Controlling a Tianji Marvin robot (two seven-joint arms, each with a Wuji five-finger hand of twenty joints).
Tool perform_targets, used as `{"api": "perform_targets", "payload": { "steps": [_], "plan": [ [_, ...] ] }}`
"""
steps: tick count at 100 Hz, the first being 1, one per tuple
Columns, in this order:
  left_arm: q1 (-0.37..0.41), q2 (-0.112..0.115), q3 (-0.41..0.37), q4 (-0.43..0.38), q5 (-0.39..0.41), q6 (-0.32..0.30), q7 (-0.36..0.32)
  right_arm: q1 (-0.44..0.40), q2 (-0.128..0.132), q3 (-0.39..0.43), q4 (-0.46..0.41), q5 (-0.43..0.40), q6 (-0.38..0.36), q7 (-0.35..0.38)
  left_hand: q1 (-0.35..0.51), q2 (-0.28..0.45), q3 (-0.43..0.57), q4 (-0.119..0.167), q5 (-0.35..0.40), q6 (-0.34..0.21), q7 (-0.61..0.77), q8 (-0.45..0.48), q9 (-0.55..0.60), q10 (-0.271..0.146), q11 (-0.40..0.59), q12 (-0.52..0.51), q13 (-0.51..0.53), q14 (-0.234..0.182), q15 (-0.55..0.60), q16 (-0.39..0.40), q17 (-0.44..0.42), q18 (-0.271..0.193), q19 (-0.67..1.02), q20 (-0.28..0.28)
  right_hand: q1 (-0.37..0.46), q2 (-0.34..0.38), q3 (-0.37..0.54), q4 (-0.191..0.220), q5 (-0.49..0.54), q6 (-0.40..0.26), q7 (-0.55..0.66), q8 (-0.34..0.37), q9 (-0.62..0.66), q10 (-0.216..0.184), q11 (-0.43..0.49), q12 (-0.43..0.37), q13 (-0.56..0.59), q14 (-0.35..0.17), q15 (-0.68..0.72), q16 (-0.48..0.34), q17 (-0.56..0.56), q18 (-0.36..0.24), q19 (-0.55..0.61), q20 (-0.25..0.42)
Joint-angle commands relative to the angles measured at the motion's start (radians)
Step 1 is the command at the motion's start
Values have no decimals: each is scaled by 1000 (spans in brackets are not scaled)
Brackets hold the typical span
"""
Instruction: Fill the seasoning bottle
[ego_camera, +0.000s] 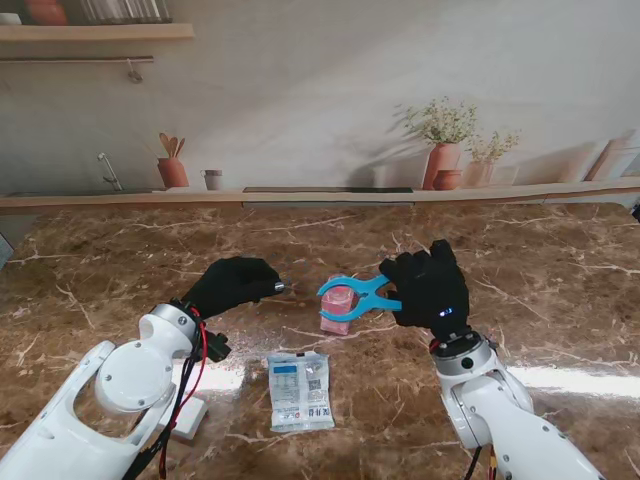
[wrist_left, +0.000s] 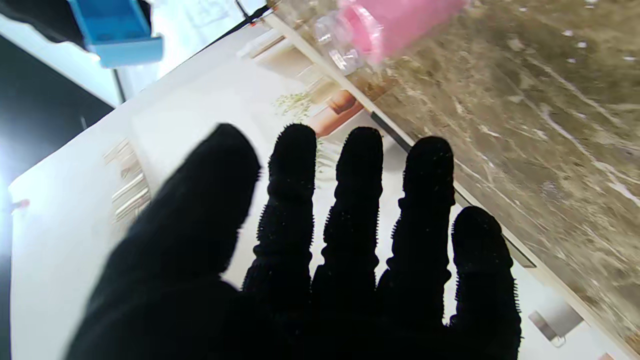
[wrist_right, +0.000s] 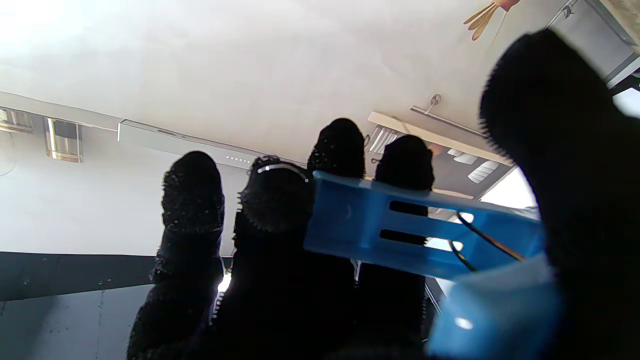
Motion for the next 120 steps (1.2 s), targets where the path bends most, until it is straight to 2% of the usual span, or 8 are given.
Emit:
{"api": "perform_targets", "payload": {
  "steps": [1, 10, 28, 49, 62, 93, 112, 120],
  "plan": [
    [0, 18, 0, 25, 15, 26, -26, -14, 1, -1, 7, 4, 6, 4, 45, -28, 54, -25, 31, -49, 31, -23, 37, -14, 16, 9, 53, 8, 41, 3, 30, 7, 61, -12, 107, 102, 34, 28, 208, -182, 445, 107, 200, -120, 483, 83, 20, -56, 9, 45, -5, 18, 30, 18],
    [-19, 32, 11, 49, 85, 49, -72, -15, 0, -6, 11, 7, 7, 1, 67, -73, 177, -55, 34, -65, 55, -42, 71, -28, -29, 119, 74, -3, 50, -8, 65, 12, 86, -45, 106, 106, 32, 29, 204, -182, 446, 110, 197, -120, 482, 86, 16, -56, 5, 45, -9, 16, 25, 16],
    [-77, 57, 66, 109, 189, 40, -151, -13, -1, -17, 16, 11, 10, -2, 45, -124, 139, -74, 28, -80, 104, -24, 85, -50, -41, 148, 92, -23, 48, -13, 81, 20, 81, -65, 105, 113, 29, 30, 200, -183, 447, 117, 194, -121, 480, 88, 11, -58, -2, 46, -14, 15, 19, 15],
    [-139, 69, 144, 162, 226, 65, -201, -29, 0, -9, -12, 5, 4, 10, 0, -114, -38, -46, -47, -42, 43, -5, -12, -36, 34, 24, 34, -20, 17, -2, 16, 12, 40, -97, 107, 117, 28, 31, 199, -183, 446, 122, 190, -122, 478, 91, 6, -58, -7, 46, -19, 13, 12, 14],
    [-169, 73, 186, 187, 252, 72, -214, -36, 0, -5, -26, 2, -3, 17, -41, -90, 35, -48, -54, -3, -136, -56, -32, -55, 47, 43, 20, -26, 16, 9, -6, 6, 22, -91, 107, 121, 27, 32, 198, -183, 447, 126, 188, -123, 477, 92, 4, -59, -11, 46, -20, 12, 9, 14],
    [-234, 74, 257, 263, 256, 71, -222, -51, -2, 2, -46, 4, -9, 29, 165, 54, 35, -46, 21, -98, 48, -54, 54, -72, 19, 185, 41, -29, 37, 8, -21, -17, 13, -95, 106, 124, 27, 32, 196, -183, 448, 135, 184, -125, 474, 95, 0, -60, -17, 46, -23, 10, 2, 15],
    [-244, 79, 283, 282, 278, 45, -231, -60, -2, 9, -54, 4, -13, 35, 13, -77, -32, -54, 11, -86, 91, -44, 38, -72, 56, 96, 40, -35, 34, 0, -35, -16, 1, -98, 107, 128, 26, 33, 196, -183, 447, 137, 183, -126, 473, 96, -3, -61, -20, 46, -25, 9, -1, 15],
    [-251, 86, 295, 289, 301, 25, -251, -62, -2, 11, -56, 5, -14, 37, -86, -84, -29, -48, -32, -44, -70, -8, -22, -71, 54, 58, -2, -37, 0, 2, -66, -16, -33, -94, 106, 130, 25, 33, 195, -183, 446, 138, 181, -126, 472, 97, -4, -61, -22, 46, -25, 9, -2, 16]
  ]
}}
